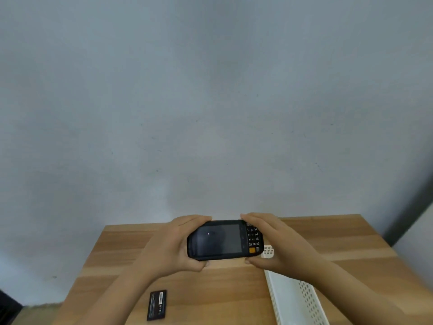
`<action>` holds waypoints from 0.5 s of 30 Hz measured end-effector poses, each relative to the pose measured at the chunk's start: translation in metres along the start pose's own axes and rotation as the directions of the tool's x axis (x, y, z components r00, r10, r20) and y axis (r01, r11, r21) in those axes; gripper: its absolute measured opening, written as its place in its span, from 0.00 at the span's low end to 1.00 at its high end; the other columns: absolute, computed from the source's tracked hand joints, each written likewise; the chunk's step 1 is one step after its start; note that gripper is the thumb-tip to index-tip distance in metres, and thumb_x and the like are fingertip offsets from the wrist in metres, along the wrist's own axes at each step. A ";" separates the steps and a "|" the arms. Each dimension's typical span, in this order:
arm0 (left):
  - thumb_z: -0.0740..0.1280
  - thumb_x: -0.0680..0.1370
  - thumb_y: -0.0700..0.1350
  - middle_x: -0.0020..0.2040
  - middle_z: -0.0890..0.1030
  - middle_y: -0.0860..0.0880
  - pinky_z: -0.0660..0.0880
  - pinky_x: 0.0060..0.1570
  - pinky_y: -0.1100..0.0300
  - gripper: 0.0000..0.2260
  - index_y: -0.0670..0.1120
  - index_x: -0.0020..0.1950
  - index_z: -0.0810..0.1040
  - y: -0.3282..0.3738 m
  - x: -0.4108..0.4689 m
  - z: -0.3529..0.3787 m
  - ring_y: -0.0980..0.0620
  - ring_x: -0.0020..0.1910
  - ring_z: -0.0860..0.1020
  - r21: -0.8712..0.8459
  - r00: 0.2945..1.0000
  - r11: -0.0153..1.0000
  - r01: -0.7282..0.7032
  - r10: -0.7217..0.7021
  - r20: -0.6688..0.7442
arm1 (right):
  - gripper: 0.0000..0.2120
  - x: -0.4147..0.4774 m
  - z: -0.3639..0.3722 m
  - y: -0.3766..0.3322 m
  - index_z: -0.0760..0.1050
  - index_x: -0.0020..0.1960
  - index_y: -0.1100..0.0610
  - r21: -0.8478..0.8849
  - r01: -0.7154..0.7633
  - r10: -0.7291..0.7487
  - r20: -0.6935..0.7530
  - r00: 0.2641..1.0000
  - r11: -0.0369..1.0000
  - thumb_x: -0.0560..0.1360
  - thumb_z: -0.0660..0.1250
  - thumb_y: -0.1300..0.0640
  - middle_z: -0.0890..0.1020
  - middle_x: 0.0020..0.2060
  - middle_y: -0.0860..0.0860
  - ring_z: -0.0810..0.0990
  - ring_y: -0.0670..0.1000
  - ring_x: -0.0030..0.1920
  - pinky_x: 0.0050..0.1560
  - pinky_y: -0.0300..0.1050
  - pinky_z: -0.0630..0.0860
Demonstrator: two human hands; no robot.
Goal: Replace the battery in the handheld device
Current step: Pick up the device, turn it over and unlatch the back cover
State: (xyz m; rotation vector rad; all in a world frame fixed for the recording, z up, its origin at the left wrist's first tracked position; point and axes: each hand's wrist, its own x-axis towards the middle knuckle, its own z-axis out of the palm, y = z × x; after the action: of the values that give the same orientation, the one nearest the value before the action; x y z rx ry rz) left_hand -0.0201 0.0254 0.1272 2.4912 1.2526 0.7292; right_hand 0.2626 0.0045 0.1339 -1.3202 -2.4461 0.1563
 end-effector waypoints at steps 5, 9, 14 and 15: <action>0.77 0.60 0.58 0.63 0.73 0.65 0.60 0.56 0.83 0.40 0.58 0.70 0.69 0.000 -0.001 -0.004 0.67 0.60 0.71 -0.015 0.999 0.999 0.031 -0.031 0.018 | 0.41 0.002 -0.005 0.005 0.57 0.77 0.47 0.036 0.016 -0.017 0.041 0.999 0.999 0.69 0.72 0.42 0.64 0.68 0.37 0.59 0.32 0.67 0.65 0.18 0.50; 0.78 0.60 0.57 0.64 0.73 0.65 0.62 0.57 0.81 0.40 0.61 0.70 0.67 0.001 -0.004 -0.006 0.72 0.61 0.69 -0.047 1.000 0.999 0.028 -0.028 0.001 | 0.40 0.002 -0.001 0.007 0.61 0.76 0.48 0.055 0.030 -0.030 0.007 1.000 0.998 0.68 0.71 0.40 0.70 0.69 0.42 0.63 0.33 0.67 0.67 0.20 0.55; 0.82 0.61 0.51 0.61 0.76 0.60 0.71 0.59 0.69 0.35 0.57 0.65 0.73 0.006 -0.009 -0.016 0.58 0.62 0.75 -0.230 0.996 0.973 -0.035 0.015 -0.087 | 0.39 -0.003 -0.009 0.001 0.66 0.73 0.43 0.377 -0.041 0.065 -0.052 0.997 0.925 0.65 0.76 0.42 0.73 0.69 0.38 0.68 0.36 0.70 0.70 0.34 0.67; 0.82 0.61 0.50 0.61 0.77 0.59 0.72 0.59 0.68 0.34 0.58 0.65 0.73 0.007 -0.010 -0.018 0.57 0.62 0.76 -0.278 0.996 0.960 -0.023 -0.003 -0.091 | 0.38 -0.005 -0.012 -0.001 0.68 0.72 0.45 0.478 -0.068 0.102 -0.046 0.994 0.876 0.65 0.78 0.44 0.75 0.67 0.38 0.71 0.38 0.69 0.69 0.35 0.69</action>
State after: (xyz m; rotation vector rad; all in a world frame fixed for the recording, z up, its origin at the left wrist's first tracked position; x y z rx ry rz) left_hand -0.0305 0.0132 0.1424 2.2594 1.0807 0.9595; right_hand 0.2684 -0.0008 0.1440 -1.1804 -2.0993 0.6781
